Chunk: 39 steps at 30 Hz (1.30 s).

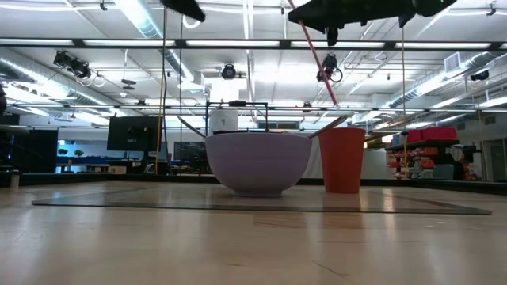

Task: Pick & Place Utensil
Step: Put the orange straw into the orange cup, then return to Home Position

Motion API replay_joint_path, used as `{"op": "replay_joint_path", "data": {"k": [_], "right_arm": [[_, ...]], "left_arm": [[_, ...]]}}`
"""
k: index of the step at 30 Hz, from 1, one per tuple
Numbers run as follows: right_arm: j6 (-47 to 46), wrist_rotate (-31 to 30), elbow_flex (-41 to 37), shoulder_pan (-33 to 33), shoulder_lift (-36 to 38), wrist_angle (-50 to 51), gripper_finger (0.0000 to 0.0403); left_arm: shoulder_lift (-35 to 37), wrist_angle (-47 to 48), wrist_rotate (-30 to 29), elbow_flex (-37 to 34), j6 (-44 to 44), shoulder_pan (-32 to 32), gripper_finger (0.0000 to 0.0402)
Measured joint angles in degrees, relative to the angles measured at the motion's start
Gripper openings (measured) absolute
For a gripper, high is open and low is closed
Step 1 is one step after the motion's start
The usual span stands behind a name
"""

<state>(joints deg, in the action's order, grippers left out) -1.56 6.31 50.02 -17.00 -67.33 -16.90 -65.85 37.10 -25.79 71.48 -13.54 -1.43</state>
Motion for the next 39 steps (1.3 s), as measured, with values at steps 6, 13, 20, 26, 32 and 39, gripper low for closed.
{"op": "replay_joint_path", "data": {"k": [6,13,20,26,32,39], "right_arm": [[-0.12,-2.95,-10.18,0.75,0.91,-15.51,0.0022],[-1.24,-2.92,-21.59,0.77,1.1,-29.58,0.0023],[-0.94,-7.58,-26.43,0.75,0.99,-30.11,0.0058],[-0.14,-7.52,-27.07,0.77,1.09,-28.19,0.011],[3.9,-7.96,-23.25,0.77,6.55,-12.33,0.0164],[6.55,-10.23,-16.15,2.06,16.9,9.42,0.0203]], "left_arm": [[6.92,-11.4,0.95,-14.47,2.28,-3.78,0.0157],[12.33,-32.1,7.17,-31.09,2.62,-5.84,0.0127],[12.29,-37.13,7.63,-34.97,5.06,-5.86,0.0115],[14.64,-39.06,10.45,-34.99,8.6,-5.86,0.0118],[22.63,-37.63,8.27,-35.19,9.18,-7.21,0.0112],[32.08,-37.67,9.11,-41.55,13.12,-9.08,0.0101]]}}
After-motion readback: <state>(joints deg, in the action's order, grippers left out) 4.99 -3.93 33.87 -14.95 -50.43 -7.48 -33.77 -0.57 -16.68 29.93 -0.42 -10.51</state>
